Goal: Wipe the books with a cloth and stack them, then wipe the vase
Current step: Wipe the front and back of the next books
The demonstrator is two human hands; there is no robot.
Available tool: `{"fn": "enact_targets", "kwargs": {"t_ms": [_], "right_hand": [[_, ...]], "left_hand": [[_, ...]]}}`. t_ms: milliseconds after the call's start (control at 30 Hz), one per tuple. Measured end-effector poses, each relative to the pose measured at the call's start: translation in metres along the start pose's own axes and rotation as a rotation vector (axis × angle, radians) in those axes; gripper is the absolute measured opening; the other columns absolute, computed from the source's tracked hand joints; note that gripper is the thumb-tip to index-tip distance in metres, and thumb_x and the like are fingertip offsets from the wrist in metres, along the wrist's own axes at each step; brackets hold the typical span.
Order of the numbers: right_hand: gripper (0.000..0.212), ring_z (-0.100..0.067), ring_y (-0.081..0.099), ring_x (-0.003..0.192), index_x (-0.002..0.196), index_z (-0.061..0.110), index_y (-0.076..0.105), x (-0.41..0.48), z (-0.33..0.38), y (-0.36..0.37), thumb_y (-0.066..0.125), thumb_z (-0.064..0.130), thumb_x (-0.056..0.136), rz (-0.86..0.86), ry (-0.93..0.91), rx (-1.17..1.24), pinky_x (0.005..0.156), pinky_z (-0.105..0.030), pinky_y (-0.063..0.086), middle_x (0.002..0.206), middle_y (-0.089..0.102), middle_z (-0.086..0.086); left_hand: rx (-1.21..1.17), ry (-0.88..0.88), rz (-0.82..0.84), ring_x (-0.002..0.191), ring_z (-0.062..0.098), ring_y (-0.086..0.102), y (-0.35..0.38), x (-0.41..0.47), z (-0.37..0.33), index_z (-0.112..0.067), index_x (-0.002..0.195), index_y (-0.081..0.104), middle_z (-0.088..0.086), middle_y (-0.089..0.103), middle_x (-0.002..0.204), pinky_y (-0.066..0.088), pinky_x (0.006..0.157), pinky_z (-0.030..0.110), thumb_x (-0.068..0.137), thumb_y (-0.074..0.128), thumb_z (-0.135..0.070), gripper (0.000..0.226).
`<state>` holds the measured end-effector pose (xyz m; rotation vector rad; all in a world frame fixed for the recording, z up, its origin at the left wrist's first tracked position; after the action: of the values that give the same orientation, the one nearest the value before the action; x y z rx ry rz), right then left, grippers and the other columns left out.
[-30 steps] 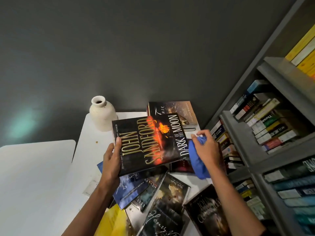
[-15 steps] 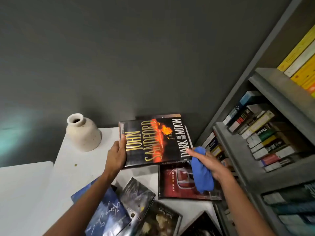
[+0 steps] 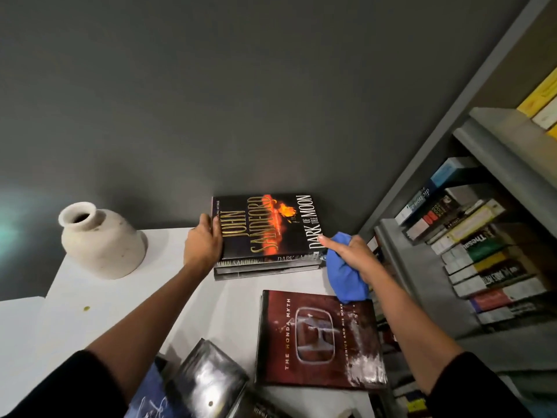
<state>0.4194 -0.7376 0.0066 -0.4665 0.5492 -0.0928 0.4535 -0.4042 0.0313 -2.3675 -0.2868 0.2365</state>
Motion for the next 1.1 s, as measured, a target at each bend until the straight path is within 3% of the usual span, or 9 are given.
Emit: {"fn": "enact_targets", "kwargs": {"t_ms": [67,133,200,333,433,567,833,1000,1100], "right_hand": [[0.049,-0.02,0.06,0.104,0.105,0.011,0.066,0.004,0.006,-0.002,0.075,0.049,0.076,-0.07,-0.099,0.005,0.088,-0.035,0.048,0.11,0.065,-0.005],[0.021,-0.018,0.064,0.089,0.079,0.027,0.072,-0.001,0.017,-0.014,0.075,0.047,0.076,-0.21,-0.215,-0.012,0.087,-0.043,0.051,0.091,0.071,0.001],[0.04,-0.019,0.065,0.084,0.072,0.032,0.069,-0.005,0.022,-0.032,0.068,0.071,0.063,-0.305,-0.238,-0.077,0.082,-0.044,0.053,0.08,0.07,0.007],[0.065,-0.02,0.058,0.11,0.11,0.037,0.066,-0.011,0.016,-0.029,0.073,0.073,0.057,-0.039,-0.102,-0.503,0.094,-0.036,0.046,0.115,0.063,0.006],[0.076,-0.025,0.053,0.119,0.13,0.031,0.054,-0.011,0.013,-0.004,0.074,0.065,0.065,0.012,-0.096,-0.772,0.094,-0.034,0.044,0.13,0.056,-0.004],[0.054,-0.028,0.06,0.103,0.115,0.024,0.063,-0.01,0.026,0.008,0.068,0.061,0.076,-0.176,-0.221,-0.869,0.072,-0.028,0.038,0.114,0.066,-0.005],[0.045,-0.029,0.06,0.099,0.102,0.015,0.062,-0.014,0.023,0.012,0.068,0.054,0.08,-0.221,-0.23,-0.811,0.072,-0.029,0.037,0.108,0.066,-0.007],[0.05,-0.031,0.059,0.099,0.099,0.012,0.059,-0.01,0.017,0.016,0.074,0.052,0.074,-0.188,-0.178,-0.81,0.069,-0.03,0.036,0.109,0.064,-0.009],[0.052,-0.032,0.06,0.095,0.092,0.011,0.057,-0.009,0.018,0.016,0.077,0.053,0.07,-0.217,-0.178,-0.804,0.067,-0.03,0.037,0.104,0.065,-0.011]], "left_hand": [[0.006,0.045,-0.019,0.094,0.046,0.057,0.003,0.001,0.001,-0.006,0.091,0.046,0.03,0.063,0.103,0.038,0.073,0.039,0.104,0.036,-0.029,0.029],[-0.013,0.048,-0.014,0.096,0.043,0.058,0.003,0.0,0.003,-0.003,0.094,0.051,0.026,0.064,0.104,0.039,0.074,0.037,0.104,0.038,-0.034,0.035],[-0.048,0.022,0.021,0.101,0.039,0.061,-0.001,-0.006,0.006,-0.003,0.113,0.053,0.021,0.065,0.111,0.045,0.082,0.039,0.099,0.041,-0.047,0.048],[-0.139,0.132,0.269,0.098,0.021,0.06,-0.004,-0.037,0.005,-0.016,0.144,0.031,-0.001,0.058,0.118,0.048,0.084,0.027,0.077,0.076,-0.041,0.084],[0.003,0.279,0.308,0.103,0.033,0.064,0.007,-0.044,0.012,-0.014,0.152,0.018,0.012,0.066,0.122,0.046,0.084,0.028,0.07,0.086,-0.02,0.107],[0.069,0.259,0.232,0.101,0.041,0.063,0.008,-0.038,0.017,-0.017,0.154,0.017,0.021,0.067,0.116,0.048,0.085,0.038,0.077,0.08,-0.014,0.1],[0.021,0.184,0.23,0.104,0.04,0.064,0.009,-0.039,0.03,-0.01,0.154,0.013,0.021,0.066,0.12,0.048,0.091,0.041,0.075,0.081,-0.014,0.104],[0.025,0.174,0.22,0.101,0.04,0.063,0.021,-0.046,0.045,-0.005,0.137,0.045,0.019,0.068,0.114,0.053,0.09,0.046,0.072,0.084,-0.016,0.076],[-0.002,0.21,0.127,0.09,0.038,0.067,0.023,-0.052,0.047,-0.004,0.131,0.048,0.018,0.072,0.103,0.056,0.081,0.045,0.077,0.08,-0.011,0.063]]}}
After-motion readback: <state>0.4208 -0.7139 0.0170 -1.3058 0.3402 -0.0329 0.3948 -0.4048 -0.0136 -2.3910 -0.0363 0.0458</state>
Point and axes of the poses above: each hand's wrist, its own x-axis towards the middle knuckle, its own y-axis out of the palm, z = x × y, the point moved 8 cm from there along x, towards the middle knuckle
